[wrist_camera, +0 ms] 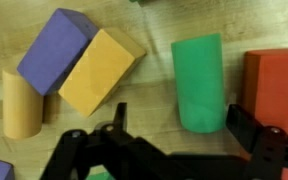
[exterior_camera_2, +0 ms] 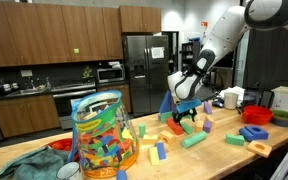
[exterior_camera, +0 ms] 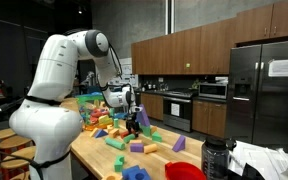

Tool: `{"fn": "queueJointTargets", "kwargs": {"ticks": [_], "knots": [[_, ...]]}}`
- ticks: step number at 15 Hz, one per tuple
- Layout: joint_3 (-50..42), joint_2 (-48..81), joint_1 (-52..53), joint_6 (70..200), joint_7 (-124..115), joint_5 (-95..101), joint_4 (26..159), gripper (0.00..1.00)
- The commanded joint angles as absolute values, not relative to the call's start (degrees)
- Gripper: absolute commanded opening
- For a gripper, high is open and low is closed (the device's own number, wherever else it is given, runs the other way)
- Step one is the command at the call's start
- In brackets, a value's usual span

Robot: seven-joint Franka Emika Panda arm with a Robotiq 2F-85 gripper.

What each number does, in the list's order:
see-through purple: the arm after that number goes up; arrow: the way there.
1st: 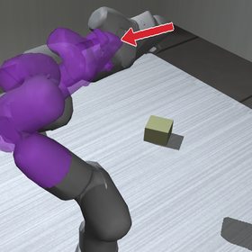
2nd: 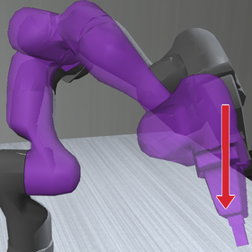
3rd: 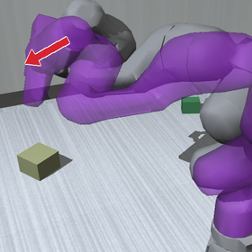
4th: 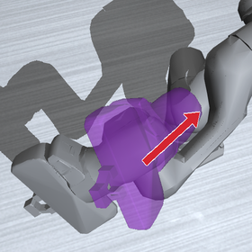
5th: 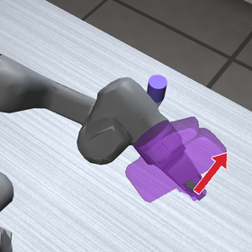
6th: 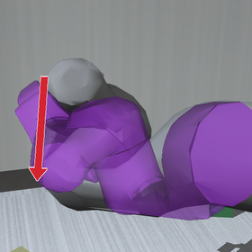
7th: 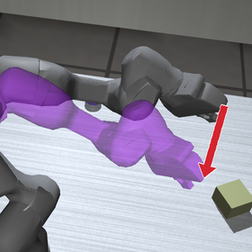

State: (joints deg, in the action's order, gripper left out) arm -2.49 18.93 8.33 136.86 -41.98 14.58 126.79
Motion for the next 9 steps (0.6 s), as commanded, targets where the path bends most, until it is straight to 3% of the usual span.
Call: {"fn": "queueJointTargets", "kwargs": {"ticks": [1, 9], "knots": [[-3.1, 18.9, 8.8, 136.0, -41.9, 14.6, 127.2, 1.0], [-1.2, 16.6, 7.8, 136.6, -34.8, 11.3, 130.5, 1.0]]}}
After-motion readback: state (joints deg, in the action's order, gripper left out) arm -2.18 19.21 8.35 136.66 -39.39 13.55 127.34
